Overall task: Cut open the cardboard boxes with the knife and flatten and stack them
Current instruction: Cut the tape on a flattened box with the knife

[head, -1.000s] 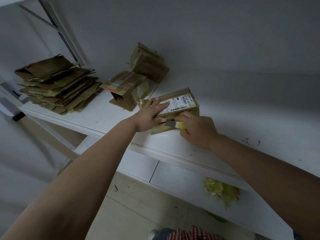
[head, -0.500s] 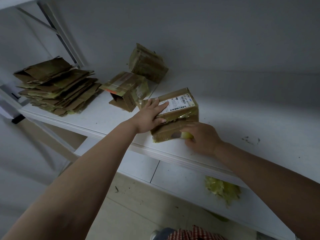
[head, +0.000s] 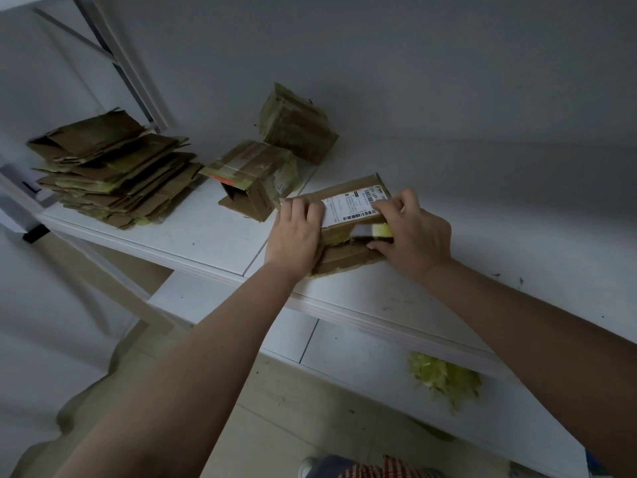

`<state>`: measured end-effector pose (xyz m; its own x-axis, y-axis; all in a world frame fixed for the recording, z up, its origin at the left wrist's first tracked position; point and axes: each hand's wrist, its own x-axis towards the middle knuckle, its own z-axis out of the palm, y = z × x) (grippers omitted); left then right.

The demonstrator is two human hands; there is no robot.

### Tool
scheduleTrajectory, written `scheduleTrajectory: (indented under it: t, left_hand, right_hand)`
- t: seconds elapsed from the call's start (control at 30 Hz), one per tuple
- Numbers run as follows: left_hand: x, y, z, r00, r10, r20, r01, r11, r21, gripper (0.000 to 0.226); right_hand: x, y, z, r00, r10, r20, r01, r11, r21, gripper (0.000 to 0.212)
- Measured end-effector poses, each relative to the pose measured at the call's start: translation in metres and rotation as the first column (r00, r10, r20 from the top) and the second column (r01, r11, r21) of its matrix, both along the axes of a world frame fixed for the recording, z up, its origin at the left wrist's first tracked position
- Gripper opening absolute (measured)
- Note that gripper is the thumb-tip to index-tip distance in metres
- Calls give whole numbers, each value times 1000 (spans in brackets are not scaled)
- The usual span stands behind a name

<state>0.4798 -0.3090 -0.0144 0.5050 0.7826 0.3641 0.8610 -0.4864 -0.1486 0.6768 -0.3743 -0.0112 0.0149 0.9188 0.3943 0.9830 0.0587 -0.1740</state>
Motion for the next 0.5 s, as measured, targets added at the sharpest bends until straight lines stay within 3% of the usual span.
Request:
scheduleTrajectory:
  t: [0.2,0.33,0.5]
  left_hand:
    - [-1,-3,2,999,-42,12,42,997,-63,44]
    - [-4,-4,10,998,-46,36,50,992,-116,48]
    - [-6,-5,15,999,-52,-1,52,986,-160,54]
  right_hand:
    - [-2,7,-5,992,-36,122,42,998,-42,56]
    - [0,13,-2,993,5,115,-2,1000,-30,44]
    - [6,11,-2,994,28,107,-25,999,-32,48]
